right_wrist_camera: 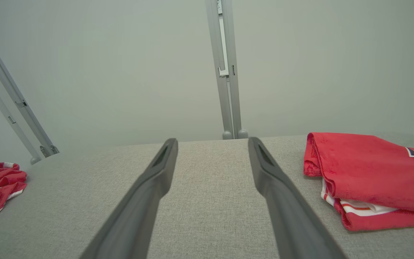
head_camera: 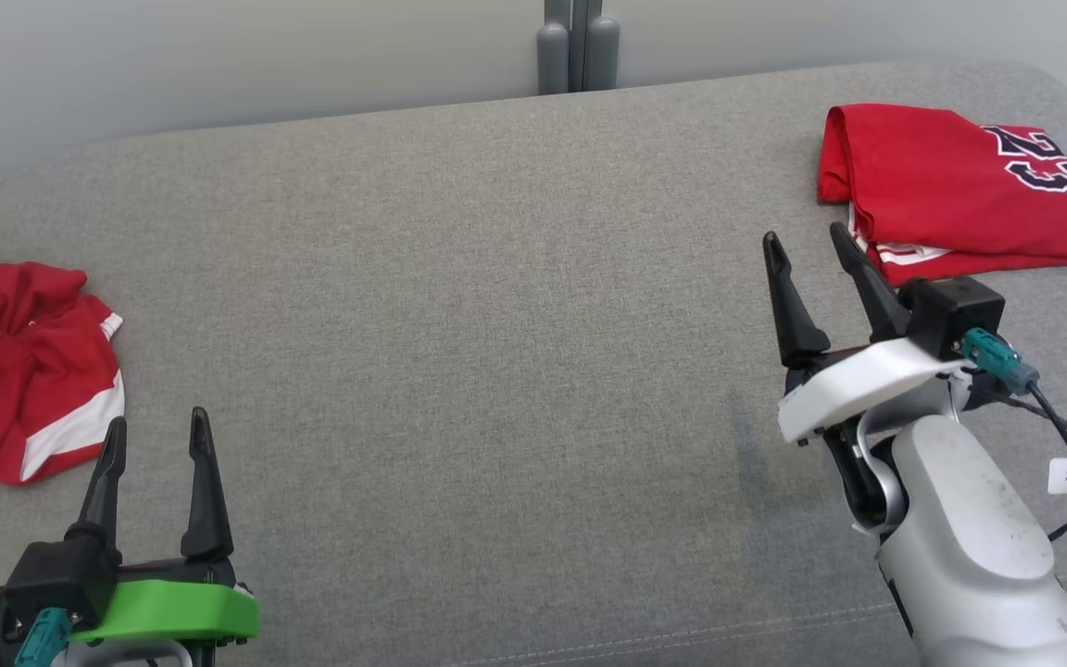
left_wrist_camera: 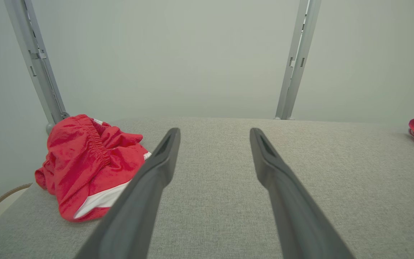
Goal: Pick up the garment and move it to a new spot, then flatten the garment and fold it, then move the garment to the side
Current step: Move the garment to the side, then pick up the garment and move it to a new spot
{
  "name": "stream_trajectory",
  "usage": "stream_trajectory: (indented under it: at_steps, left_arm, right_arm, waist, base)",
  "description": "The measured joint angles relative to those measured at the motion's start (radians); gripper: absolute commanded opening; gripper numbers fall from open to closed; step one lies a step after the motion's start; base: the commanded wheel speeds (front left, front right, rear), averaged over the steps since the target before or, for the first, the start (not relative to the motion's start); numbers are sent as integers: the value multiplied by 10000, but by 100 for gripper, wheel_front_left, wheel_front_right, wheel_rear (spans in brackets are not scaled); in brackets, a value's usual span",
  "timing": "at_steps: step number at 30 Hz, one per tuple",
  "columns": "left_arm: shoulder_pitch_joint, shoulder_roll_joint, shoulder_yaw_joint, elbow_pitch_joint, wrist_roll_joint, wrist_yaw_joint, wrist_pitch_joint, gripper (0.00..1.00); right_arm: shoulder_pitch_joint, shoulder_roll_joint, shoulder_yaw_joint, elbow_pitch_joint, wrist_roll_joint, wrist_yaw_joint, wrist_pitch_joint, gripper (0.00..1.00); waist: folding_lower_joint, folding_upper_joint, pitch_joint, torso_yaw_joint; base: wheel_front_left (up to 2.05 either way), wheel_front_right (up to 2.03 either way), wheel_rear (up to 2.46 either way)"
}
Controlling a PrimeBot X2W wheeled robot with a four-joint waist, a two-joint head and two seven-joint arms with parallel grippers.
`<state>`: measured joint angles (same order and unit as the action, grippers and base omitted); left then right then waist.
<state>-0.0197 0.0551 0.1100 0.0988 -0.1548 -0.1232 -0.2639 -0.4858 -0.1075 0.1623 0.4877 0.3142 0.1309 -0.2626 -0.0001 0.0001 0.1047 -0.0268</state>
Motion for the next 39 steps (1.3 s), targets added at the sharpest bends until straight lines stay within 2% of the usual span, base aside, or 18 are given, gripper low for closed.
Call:
stream_trajectory:
  at_steps: [19,27,39]
  left_arm:
    - [622,-46,-249,88,-142,407,0,100]
    - [853,-50,-349,144,-100,529,0,100]
    - [967,-52,-389,359,265,527,0,100]
  right_arm:
    - [2867,395,-370,-2027,-1177,0,0,100]
    - [3743,543,-767,-2301,-1283,-2,-2,100]
    - [3805,573,-729,-2282,-1321,0,-2,100]
  waist:
    - [0,0,-676,155]
    - [0,0,-992,193]
    - [0,0,-1139,53]
  base:
    - [0,0,0]
    - [0,0,0]
    - [0,0,0]
